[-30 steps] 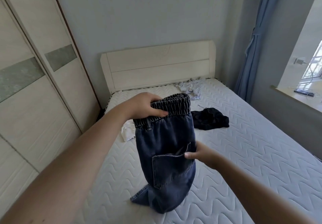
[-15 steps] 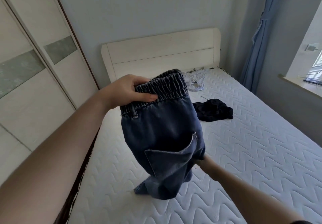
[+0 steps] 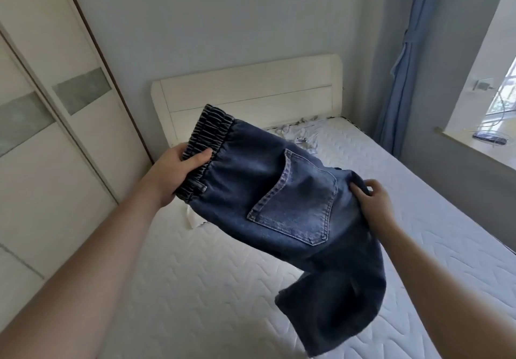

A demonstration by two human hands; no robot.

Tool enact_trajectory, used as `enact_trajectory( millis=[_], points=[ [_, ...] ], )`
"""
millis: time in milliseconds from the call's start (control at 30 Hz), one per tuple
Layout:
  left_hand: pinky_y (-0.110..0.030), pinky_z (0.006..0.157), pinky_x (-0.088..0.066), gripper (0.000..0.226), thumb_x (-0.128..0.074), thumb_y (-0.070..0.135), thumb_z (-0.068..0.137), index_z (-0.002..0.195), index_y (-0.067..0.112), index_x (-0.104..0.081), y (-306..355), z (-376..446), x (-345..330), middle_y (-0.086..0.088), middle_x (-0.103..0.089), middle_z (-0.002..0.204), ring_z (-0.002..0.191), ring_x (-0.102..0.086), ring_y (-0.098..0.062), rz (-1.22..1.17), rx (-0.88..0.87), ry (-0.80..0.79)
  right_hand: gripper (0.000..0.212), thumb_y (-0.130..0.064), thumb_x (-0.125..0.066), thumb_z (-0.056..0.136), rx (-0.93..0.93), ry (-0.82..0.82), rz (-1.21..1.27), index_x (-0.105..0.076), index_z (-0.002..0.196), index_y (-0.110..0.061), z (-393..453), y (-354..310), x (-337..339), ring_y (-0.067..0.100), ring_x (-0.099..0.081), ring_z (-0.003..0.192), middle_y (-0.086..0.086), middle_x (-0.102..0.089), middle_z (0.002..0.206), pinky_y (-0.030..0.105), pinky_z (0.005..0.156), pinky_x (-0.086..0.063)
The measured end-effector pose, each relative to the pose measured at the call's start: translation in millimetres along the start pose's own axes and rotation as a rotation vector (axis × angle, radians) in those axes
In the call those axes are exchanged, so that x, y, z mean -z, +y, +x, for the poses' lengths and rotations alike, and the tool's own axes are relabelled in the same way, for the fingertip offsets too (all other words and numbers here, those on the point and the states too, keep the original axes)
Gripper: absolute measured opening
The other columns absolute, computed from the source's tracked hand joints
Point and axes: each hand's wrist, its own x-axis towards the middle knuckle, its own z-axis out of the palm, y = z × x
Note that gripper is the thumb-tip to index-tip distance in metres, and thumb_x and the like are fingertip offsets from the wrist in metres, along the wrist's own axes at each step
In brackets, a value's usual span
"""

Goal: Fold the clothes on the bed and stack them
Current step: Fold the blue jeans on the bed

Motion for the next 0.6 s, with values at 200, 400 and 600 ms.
enact_trajectory(
  millis=[200,400,600],
  points=[
    [-0.041,0.07,-0.058,0.059,-0.085,0.06,0.058,0.102,0.023,-0.073,-70,-9,3,-0.016,-0.072,0.107,0.097,-0.07,-0.037,-0.151,0.235,0.089,0.023,-0.038,-0.072,0.083,0.16,0.003,-0.346,-0.058,0.095,-0.024,46,-43,24,0.017,-0.059,0.077,-0.005,-0.064,0.082,0.033,0.069,-0.042],
    [-0.064,0.082,-0.045,0.052,-0.078,0.05,0.073,0.11,0.015,-0.068,-175,-54,-5,-0.022,-0.07,0.11,0.102,-0.062,-0.052,-0.176,0.517,0.222,0.017,-0.042,-0.065,0.088,0.196,-0.183,-0.655,-0.056,0.091,-0.028,51,3,-20,0.017,-0.049,0.069,-0.005,-0.058,0.077,0.03,0.056,-0.035],
    [-0.041,0.068,-0.057,0.033,-0.064,0.027,0.093,0.118,0.007,-0.061,-285,-115,-14,-0.015,-0.074,0.099,0.082,-0.071,-0.032,-0.164,0.737,0.325,0.026,-0.045,-0.057,0.095,-0.005,-0.505,-0.764,-0.056,0.093,-0.019,17,123,-93,0.023,-0.052,0.074,0.005,-0.064,0.088,0.034,0.067,-0.039]
  ],
)
